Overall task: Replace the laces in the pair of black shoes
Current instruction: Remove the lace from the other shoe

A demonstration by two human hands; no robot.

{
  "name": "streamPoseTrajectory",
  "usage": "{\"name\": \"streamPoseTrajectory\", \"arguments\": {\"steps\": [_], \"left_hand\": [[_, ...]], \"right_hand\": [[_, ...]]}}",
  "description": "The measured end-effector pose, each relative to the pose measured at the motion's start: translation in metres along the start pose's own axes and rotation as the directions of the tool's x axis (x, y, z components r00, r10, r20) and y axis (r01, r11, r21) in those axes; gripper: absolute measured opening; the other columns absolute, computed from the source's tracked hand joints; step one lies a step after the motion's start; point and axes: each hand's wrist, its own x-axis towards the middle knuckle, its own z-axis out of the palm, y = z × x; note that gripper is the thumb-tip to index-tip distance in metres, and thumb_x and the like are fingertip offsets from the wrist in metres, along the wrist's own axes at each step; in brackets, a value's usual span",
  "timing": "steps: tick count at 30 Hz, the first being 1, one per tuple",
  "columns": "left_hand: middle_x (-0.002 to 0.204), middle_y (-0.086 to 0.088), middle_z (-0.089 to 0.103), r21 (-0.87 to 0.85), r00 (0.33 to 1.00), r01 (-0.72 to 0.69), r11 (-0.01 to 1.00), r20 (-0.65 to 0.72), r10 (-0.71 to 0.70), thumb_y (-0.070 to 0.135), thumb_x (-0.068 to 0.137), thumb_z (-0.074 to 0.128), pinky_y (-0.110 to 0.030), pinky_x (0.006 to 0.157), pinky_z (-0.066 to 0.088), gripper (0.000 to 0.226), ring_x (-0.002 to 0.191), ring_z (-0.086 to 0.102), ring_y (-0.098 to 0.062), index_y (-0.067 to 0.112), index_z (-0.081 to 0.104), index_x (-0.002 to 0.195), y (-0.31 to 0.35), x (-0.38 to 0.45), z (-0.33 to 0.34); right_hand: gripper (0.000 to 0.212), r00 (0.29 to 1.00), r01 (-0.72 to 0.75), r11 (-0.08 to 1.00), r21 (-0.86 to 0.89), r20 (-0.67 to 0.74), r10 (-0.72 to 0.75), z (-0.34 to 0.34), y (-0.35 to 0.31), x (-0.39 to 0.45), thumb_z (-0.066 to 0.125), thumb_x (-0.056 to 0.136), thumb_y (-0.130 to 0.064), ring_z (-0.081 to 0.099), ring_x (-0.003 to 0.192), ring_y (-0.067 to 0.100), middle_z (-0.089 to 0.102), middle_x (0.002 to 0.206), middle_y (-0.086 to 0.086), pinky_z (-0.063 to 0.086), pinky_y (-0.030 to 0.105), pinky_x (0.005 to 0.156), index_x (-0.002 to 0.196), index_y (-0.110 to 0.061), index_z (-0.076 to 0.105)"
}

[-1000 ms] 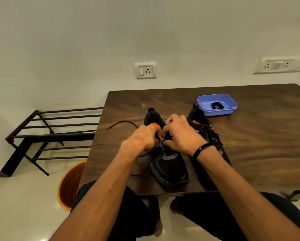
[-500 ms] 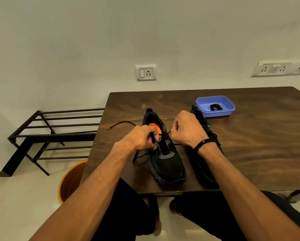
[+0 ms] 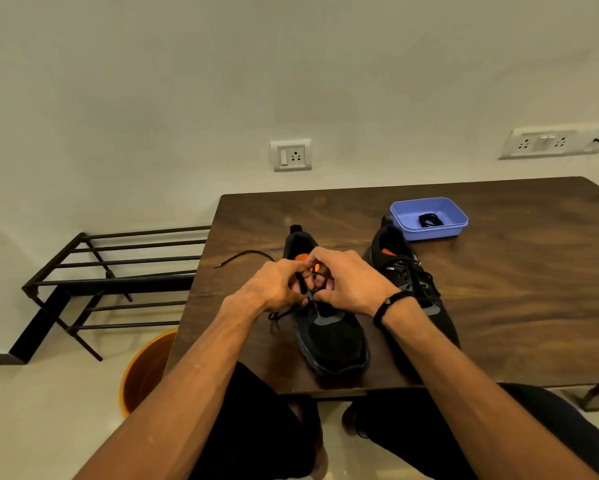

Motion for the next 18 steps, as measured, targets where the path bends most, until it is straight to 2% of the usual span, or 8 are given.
{"name": "streamPoseTrajectory", "arguments": {"steps": [2, 3, 7, 10, 12, 15, 18], "left_hand": [[0.087, 0.002, 0.071, -0.011, 1.0, -0.008, 1.0, -0.009, 0.008, 0.019, 0.084, 0.083, -0.023, 0.07, 0.045, 0.027, 0.077, 0.065, -0.01, 0.031, 0.063, 0.097, -0.002, 0.0, 0.0], [0.086, 0.002, 0.071, -0.013, 1.0, -0.012, 1.0, -0.011, 0.011, 0.018, 0.084, 0.083, -0.024, 0.07, 0.046, 0.026, 0.077, 0.065, -0.009, 0.03, 0.064, 0.098, -0.002, 0.0, 0.0], [0.084, 0.002, 0.072, -0.021, 1.0, -0.024, 1.0, -0.016, 0.024, 0.017, 0.084, 0.083, -0.032, 0.076, 0.054, 0.025, 0.079, 0.068, -0.011, 0.03, 0.064, 0.093, 0.0, 0.003, 0.003], [0.084, 0.001, 0.071, 0.001, 1.0, -0.027, 1.0, -0.016, 0.027, 0.019, 0.083, 0.084, -0.038, 0.081, 0.057, 0.025, 0.079, 0.067, -0.014, 0.025, 0.066, 0.099, 0.0, 0.006, 0.004], [0.084, 0.001, 0.072, -0.014, 0.999, -0.036, 0.999, -0.009, 0.036, 0.019, 0.083, 0.084, -0.036, 0.08, 0.057, 0.025, 0.077, 0.066, -0.012, 0.026, 0.067, 0.099, 0.0, 0.006, 0.003], [0.084, 0.0, 0.073, -0.06, 0.999, -0.047, 0.997, 0.023, 0.048, 0.017, 0.085, 0.083, -0.026, 0.076, 0.054, 0.023, 0.076, 0.067, -0.008, 0.027, 0.069, 0.1, 0.0, 0.005, 0.002], [0.084, 0.0, 0.073, -0.09, 0.998, -0.038, 0.995, 0.037, 0.041, 0.017, 0.086, 0.082, -0.024, 0.077, 0.053, 0.023, 0.077, 0.068, -0.008, 0.028, 0.069, 0.101, -0.001, 0.004, 0.002]], "right_hand": [[0.034, 1.0, -0.011, 0.992, -0.127, -0.026, 0.008, 0.007, 0.002, 0.0, 0.08, 0.08, -0.022, 0.064, 0.083, 0.025, 0.062, 0.089, -0.004, 0.057, 0.047, 0.071, 0.089, -0.033, 0.049], [0.035, 1.0, -0.017, 0.985, -0.169, -0.027, 0.013, 0.009, 0.001, 0.0, 0.079, 0.081, -0.023, 0.064, 0.085, 0.028, 0.062, 0.089, -0.002, 0.056, 0.047, 0.071, 0.086, -0.033, 0.045], [0.019, 0.998, -0.049, 0.957, -0.287, -0.045, 0.038, 0.015, 0.0, -0.001, 0.067, 0.09, -0.021, 0.062, 0.086, 0.035, 0.061, 0.094, 0.005, 0.045, 0.04, 0.065, 0.092, -0.025, 0.049], [0.015, 0.998, -0.039, 0.965, -0.26, -0.067, 0.023, 0.016, -0.003, -0.005, 0.06, 0.093, -0.019, 0.062, 0.084, 0.036, 0.059, 0.089, 0.005, 0.042, 0.04, 0.062, 0.09, -0.025, 0.047], [0.018, 0.987, -0.063, 0.979, -0.196, -0.159, 0.031, 0.013, -0.006, -0.006, 0.059, 0.089, -0.014, 0.062, 0.082, 0.033, 0.061, 0.084, 0.002, 0.044, 0.039, 0.062, 0.083, -0.026, 0.047], [0.017, 0.899, -0.199, 0.969, -0.149, -0.42, 0.12, -0.006, 0.001, -0.004, 0.059, 0.082, -0.006, 0.06, 0.078, 0.024, 0.06, 0.078, -0.005, 0.049, 0.037, 0.064, 0.079, -0.022, 0.053], [0.019, 0.762, -0.301, 0.946, 0.121, -0.566, 0.315, -0.026, 0.017, -0.005, 0.071, 0.081, -0.011, 0.063, 0.073, 0.014, 0.064, 0.074, -0.01, 0.054, 0.034, 0.066, 0.077, -0.025, 0.06]]}}
